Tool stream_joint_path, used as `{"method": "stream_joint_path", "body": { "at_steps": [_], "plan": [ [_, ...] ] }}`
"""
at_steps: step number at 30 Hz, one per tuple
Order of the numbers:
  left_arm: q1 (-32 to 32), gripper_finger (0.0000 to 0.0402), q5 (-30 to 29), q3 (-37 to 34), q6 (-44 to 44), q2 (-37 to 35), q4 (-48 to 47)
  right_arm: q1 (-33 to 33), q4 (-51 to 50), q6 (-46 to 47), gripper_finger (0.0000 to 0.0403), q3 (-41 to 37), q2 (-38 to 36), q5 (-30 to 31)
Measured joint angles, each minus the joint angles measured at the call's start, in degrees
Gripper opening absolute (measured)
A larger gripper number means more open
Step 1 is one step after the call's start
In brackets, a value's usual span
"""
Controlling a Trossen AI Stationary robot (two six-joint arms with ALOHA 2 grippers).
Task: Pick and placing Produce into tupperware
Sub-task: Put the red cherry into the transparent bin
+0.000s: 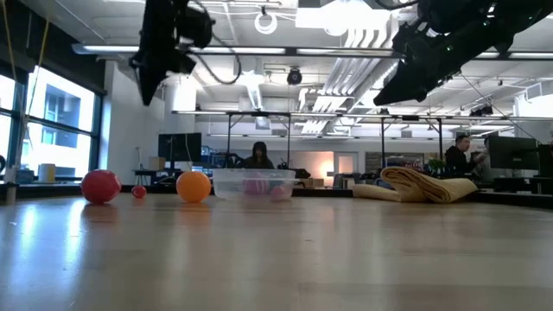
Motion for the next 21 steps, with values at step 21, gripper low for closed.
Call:
{"method": "stream_joint_path", "body": {
  "at_steps": [21],
  "plan": [
    [11.20,0.0005,19.97,-32.54,1.59,-9.19,34.33,0.00,0.00,0.04,0.0044,0.00,0.00,0.00]
  ]
}}
